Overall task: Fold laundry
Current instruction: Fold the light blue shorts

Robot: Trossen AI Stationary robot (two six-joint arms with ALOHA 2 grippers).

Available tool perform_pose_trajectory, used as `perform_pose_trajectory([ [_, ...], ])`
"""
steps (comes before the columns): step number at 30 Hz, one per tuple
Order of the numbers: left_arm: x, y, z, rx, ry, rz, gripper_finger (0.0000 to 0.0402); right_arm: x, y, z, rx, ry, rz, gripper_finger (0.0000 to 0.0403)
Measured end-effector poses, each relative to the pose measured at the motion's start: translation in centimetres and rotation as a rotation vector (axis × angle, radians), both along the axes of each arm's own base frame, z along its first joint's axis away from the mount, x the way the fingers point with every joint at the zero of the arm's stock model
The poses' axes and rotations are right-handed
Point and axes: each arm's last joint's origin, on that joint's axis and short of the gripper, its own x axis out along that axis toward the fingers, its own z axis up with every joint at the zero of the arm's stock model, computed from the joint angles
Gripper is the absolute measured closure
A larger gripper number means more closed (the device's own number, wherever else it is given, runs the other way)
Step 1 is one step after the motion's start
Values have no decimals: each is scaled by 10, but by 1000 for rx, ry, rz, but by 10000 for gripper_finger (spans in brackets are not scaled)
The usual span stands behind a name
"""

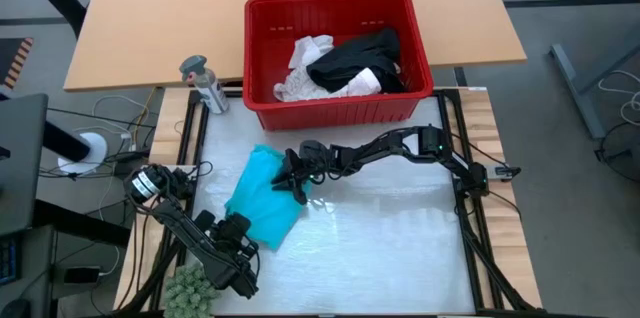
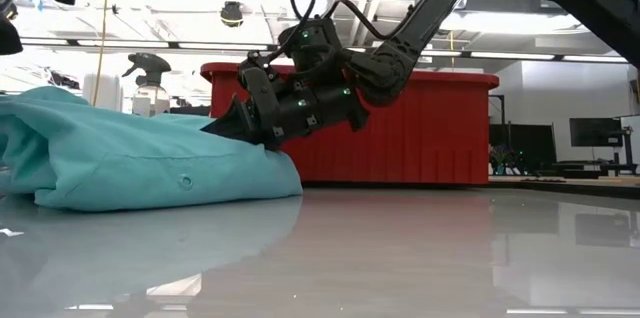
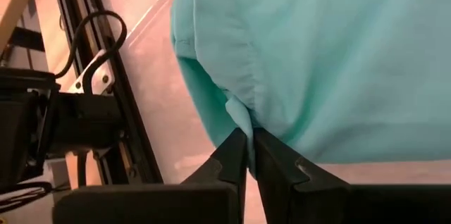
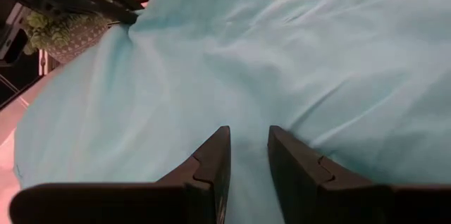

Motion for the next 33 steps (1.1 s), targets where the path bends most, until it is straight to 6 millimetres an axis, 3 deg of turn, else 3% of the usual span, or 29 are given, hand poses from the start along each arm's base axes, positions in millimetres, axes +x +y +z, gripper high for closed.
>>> perform_pose_trajectory([
  [4, 1, -1, -1, -12, 7, -30, 355, 0, 0, 0, -4, 3, 1, 281],
  [11, 5, -3, -3, -38, 15, -167, 278, 0, 0, -1, -6, 3, 2, 281],
  [14, -1, 0, 1, 16, 49, -122, 258, 0, 0, -1, -6, 6, 3, 281],
  [22, -15, 4, -7, -4, 63, 40, 253, -1, 0, -3, -25, 18, 9, 281],
  [33, -42, 8, -25, 110, 9, 256, 263, -1, 0, -3, -28, 17, 10, 281],
])
